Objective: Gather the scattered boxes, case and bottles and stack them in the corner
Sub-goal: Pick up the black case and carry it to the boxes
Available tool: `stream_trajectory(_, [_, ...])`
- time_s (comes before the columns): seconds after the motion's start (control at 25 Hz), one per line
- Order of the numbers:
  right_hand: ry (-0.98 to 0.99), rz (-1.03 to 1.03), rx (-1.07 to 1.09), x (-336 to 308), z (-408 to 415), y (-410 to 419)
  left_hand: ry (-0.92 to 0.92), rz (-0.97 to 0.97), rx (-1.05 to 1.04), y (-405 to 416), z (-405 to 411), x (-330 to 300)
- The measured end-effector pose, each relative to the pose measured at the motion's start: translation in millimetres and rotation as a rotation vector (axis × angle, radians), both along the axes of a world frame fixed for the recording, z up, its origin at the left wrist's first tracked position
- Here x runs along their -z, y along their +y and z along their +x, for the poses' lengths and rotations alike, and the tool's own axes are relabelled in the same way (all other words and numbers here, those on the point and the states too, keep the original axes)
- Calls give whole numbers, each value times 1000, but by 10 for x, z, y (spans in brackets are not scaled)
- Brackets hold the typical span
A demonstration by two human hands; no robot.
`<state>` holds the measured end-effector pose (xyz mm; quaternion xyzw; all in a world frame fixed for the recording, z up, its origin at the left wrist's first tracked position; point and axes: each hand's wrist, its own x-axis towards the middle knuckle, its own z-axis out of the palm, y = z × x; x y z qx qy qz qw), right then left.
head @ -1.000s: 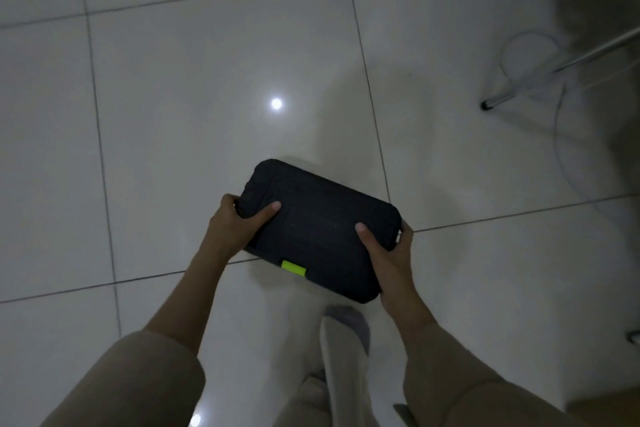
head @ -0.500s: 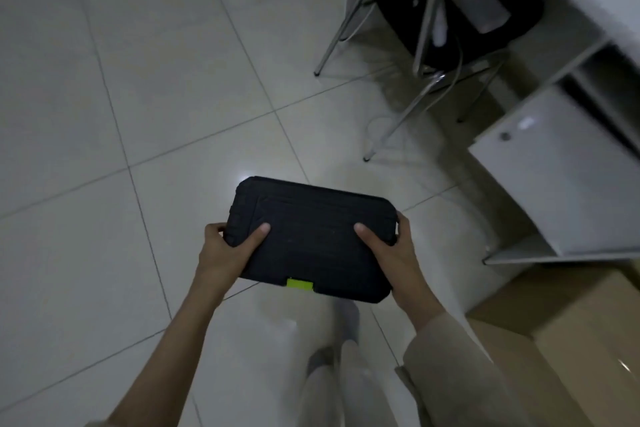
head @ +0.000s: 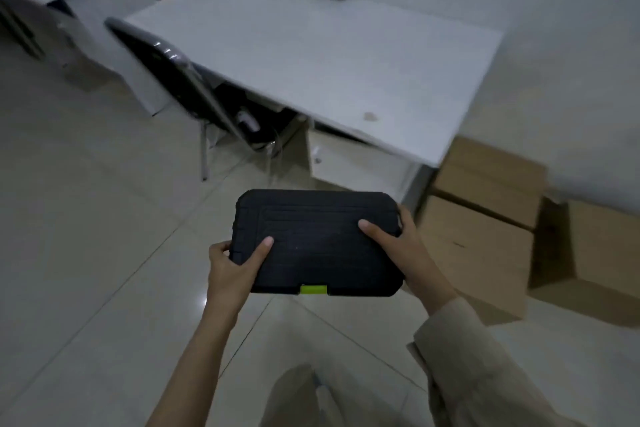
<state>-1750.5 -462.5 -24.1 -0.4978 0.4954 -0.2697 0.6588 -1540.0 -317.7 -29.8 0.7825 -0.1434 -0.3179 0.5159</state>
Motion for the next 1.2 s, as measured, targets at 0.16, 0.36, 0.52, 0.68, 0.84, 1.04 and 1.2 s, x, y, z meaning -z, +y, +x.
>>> stream_trajectory(0.16, [-12, -30, 208, -165, -1284, -3, -15, -29, 209, -483, -1024, -151])
stream_trajectory(0.36, [-10, -34, 435, -218, -3006, 157, 16, -35, 463, -879, -2588, -103])
stream_trajectory(0.52, [7, -26, 627, -200, -4186, 395, 68, -11, 679, -1083, -3739, -26])
stream_trajectory(0.68, [42, -17, 758, -131, -4976, 548, 78, -4, 802, -1221, -4576, 33])
stream_trajectory(0.84, [44, 20, 830, 16, -5465, 480, 70, 57, 896, -1507, -5090, 172])
stream_trajectory(1.04, [78, 99, 880, 369, -5968, 21, 74, 127, 943, -2099, -5625, 486])
stream_trajectory(1.2, [87, 197, 892, 815, -6388, -510, 79, 235, 981, -2679, -6052, 887])
